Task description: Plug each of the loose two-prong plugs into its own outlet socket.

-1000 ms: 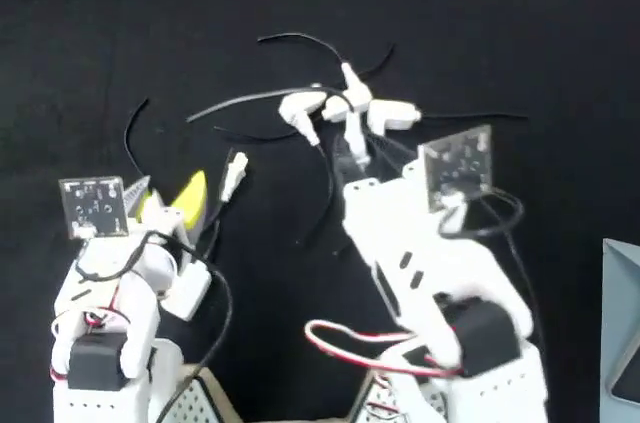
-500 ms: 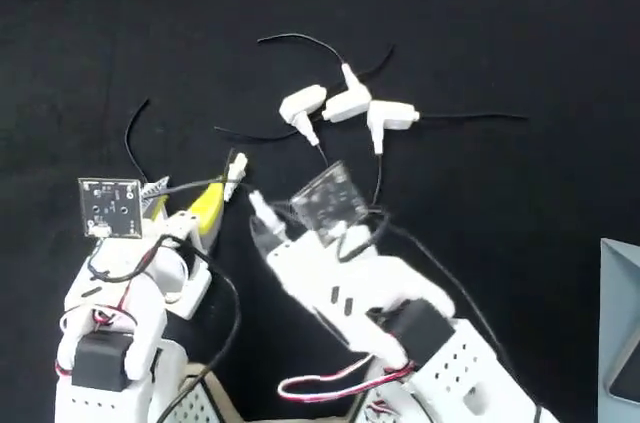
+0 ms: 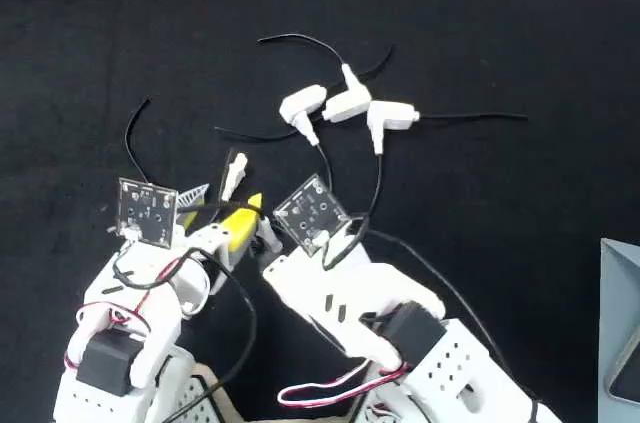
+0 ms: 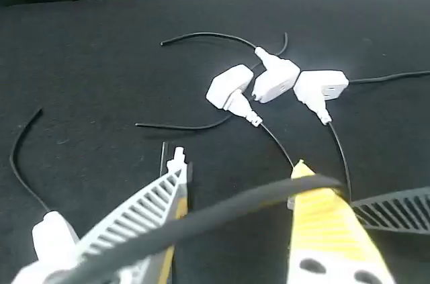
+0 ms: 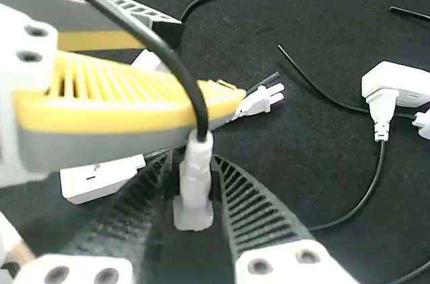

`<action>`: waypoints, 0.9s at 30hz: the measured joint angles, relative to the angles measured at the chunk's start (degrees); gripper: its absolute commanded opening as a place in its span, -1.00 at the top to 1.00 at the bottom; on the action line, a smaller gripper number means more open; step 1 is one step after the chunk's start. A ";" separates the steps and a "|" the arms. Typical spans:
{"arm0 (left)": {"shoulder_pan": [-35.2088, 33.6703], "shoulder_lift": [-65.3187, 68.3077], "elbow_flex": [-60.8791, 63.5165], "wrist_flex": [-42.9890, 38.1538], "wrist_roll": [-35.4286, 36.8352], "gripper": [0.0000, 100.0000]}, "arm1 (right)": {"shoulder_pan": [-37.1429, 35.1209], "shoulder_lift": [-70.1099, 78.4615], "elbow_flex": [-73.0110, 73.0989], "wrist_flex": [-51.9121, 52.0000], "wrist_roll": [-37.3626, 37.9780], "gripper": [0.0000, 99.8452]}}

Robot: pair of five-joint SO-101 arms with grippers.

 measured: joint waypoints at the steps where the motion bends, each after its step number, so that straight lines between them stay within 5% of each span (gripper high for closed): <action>1: 0.09 0.00 0.00 0.00 0.00 0.50 | 0.00 0.00 0.00 0.00 0.00 0.98; 14: 5.98 -2.11 -0.26 7.38 -8.88 0.50 | -0.79 0.00 1.76 0.00 1.76 0.98; 27: -8.09 -2.02 -0.35 7.38 -7.03 0.50 | 4.57 0.00 3.52 -4.31 2.11 0.98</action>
